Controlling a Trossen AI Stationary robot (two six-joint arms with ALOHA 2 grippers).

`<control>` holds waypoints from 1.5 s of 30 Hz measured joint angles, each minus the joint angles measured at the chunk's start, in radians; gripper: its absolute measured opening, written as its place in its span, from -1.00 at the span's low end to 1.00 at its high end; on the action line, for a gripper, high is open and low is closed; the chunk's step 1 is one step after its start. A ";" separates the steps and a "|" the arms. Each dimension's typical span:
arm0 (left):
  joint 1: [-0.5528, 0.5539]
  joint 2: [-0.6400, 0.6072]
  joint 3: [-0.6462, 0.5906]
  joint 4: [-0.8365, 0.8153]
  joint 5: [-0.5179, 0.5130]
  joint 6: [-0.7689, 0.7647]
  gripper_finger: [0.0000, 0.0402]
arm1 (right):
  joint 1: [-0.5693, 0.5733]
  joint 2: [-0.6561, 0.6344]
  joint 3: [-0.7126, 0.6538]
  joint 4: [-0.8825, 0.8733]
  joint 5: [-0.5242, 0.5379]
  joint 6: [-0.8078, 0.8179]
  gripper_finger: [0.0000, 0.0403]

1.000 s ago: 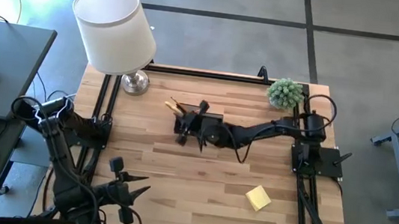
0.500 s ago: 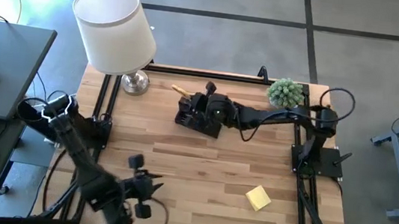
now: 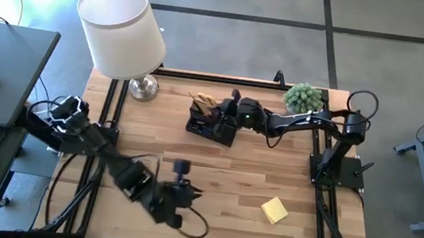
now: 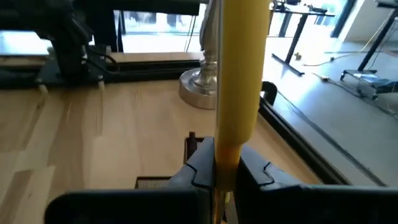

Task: Pick and place office supplies into organizer
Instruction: Put the yellow scissors into the desk organizer

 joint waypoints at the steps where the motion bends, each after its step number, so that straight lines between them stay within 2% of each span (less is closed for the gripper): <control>1: 0.025 0.000 -0.015 0.044 0.045 0.046 -0.85 | -0.007 -0.003 -0.025 0.032 -0.013 0.011 -0.94; 5: 0.135 -0.030 -0.088 0.193 0.187 0.145 -0.94 | -0.022 -0.005 -0.090 0.120 -0.072 0.055 -0.92; 12: 0.294 -0.165 -0.240 0.344 0.331 0.211 -0.97 | -0.018 -0.005 -0.113 0.142 -0.123 0.072 -0.91; 22: 0.510 -0.507 -0.642 0.636 0.520 0.242 -0.98 | -0.018 -0.005 -0.114 0.084 -0.137 0.082 -0.77; 25: 0.579 -0.573 -0.744 0.723 0.609 0.223 -0.98 | -0.019 -0.005 -0.114 0.080 -0.135 0.080 -0.72; 28: 0.633 -0.606 -0.809 0.778 0.655 0.187 -1.00 | -0.019 -0.007 -0.114 0.070 -0.132 0.074 -0.68; 33: 0.663 -0.616 -0.855 0.768 0.672 0.143 -0.98 | -0.019 -0.017 -0.113 0.080 -0.123 0.076 -0.64; 42: 0.651 -0.616 -0.854 0.759 0.690 0.107 -0.99 | -0.018 -0.051 -0.087 0.087 -0.121 0.063 -0.62; 45: 0.646 -0.616 -0.854 0.756 0.690 0.096 -1.00 | -0.018 -0.051 -0.070 0.077 -0.084 0.037 -0.64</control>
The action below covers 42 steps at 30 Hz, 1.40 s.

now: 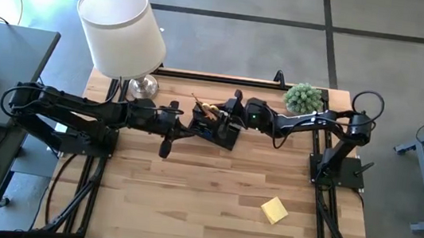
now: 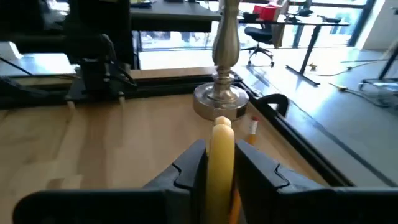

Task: Pick and place office supplies into organizer
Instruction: Put the yellow scissors into the desk organizer, then adjust the desk organizer

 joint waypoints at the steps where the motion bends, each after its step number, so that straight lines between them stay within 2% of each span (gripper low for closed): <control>1: 0.000 0.000 0.000 0.000 0.000 -0.005 -1.00 | 0.000 0.000 0.005 -0.006 0.010 -0.013 -0.65; 7: -0.001 0.000 0.001 -0.008 0.009 -0.018 -0.99 | 0.000 0.000 0.032 -0.017 0.015 -0.053 -0.90; 10: -0.001 0.000 0.001 -0.020 0.009 -0.018 -1.00 | 0.000 0.000 0.044 -0.026 0.015 -0.052 -0.91; 21: 0.000 0.000 0.001 -0.020 0.017 -0.018 -0.99 | 0.000 0.001 0.049 -0.066 0.016 0.008 -0.49; 29: 0.000 0.000 0.001 -0.026 0.017 -0.018 -0.99 | 0.000 -0.015 0.049 -0.085 0.015 -0.008 -0.34; 35: 0.000 0.000 0.002 -0.056 0.017 -0.021 -0.99 | 0.018 -0.109 0.049 -0.266 0.006 0.013 -0.35; 39: 0.000 0.000 0.002 -0.056 0.017 -0.028 -0.99 | 0.056 -0.143 0.049 -0.464 -0.030 0.087 -0.38; 42: 0.000 0.000 0.002 -0.056 0.008 -0.046 -0.99 | 0.088 -0.143 0.049 -0.627 0.004 0.140 -0.41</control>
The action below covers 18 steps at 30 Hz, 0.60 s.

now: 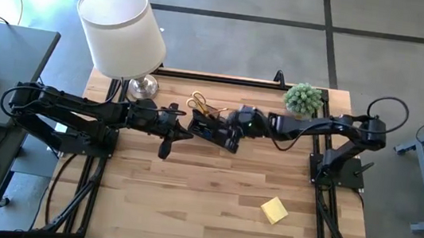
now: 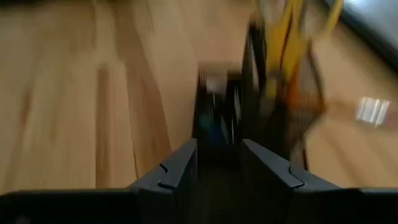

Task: Pick and place office supplies into organizer
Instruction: Adjust the desk organizer

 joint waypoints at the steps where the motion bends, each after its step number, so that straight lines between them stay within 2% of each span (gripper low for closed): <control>1: 0.000 0.000 0.000 0.000 0.000 -0.003 -0.99 | 0.010 0.000 0.000 -0.050 0.021 0.022 -0.42; 5: 0.000 0.000 0.000 -0.001 -0.003 -0.013 -0.99 | 0.040 -0.008 0.000 -0.204 0.099 0.081 -0.48; 9: 0.000 0.000 0.000 -0.004 -0.003 -0.013 -0.99 | 0.053 -0.043 0.000 -0.281 0.158 0.143 -0.56; 14: 0.002 0.000 0.000 -0.013 -0.011 -0.014 -0.99 | 0.027 -0.079 0.000 -0.376 0.230 0.328 -0.61; 18: 0.002 0.000 0.000 -0.016 -0.011 -0.023 -0.99 | -0.008 -0.064 0.000 -0.447 0.198 0.469 -0.56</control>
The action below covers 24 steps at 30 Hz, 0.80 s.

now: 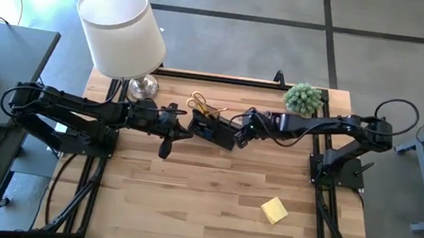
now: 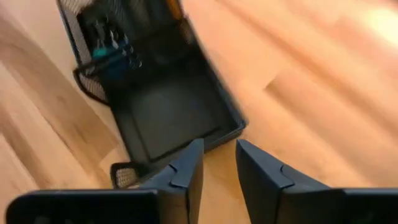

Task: Pick and place office supplies into organizer
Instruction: Adjust the desk organizer

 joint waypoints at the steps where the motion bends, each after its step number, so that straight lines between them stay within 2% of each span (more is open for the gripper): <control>1: 0.000 0.000 0.000 0.000 0.000 0.000 -0.99 | -0.004 0.010 0.000 -0.004 -0.025 0.019 -0.54; 4: 0.000 0.000 0.000 0.000 0.000 -0.001 -0.99 | -0.009 0.040 0.000 0.004 -0.058 0.056 -0.47; 10: 0.000 0.000 0.000 -0.002 0.002 -0.001 -0.99 | -0.009 0.064 0.000 0.043 -0.035 0.061 -0.33; 13: 0.000 0.000 0.000 -0.002 0.001 0.002 -0.99 | -0.010 0.064 0.000 0.032 -0.033 0.114 -0.29; 18: 0.001 0.000 0.000 0.015 0.000 0.036 -0.99 | -0.014 0.083 0.000 0.017 -0.031 0.187 -0.26; 24: 0.001 0.000 0.000 0.026 -0.005 0.048 -0.99 | -0.014 0.132 0.000 0.093 -0.048 0.211 -0.26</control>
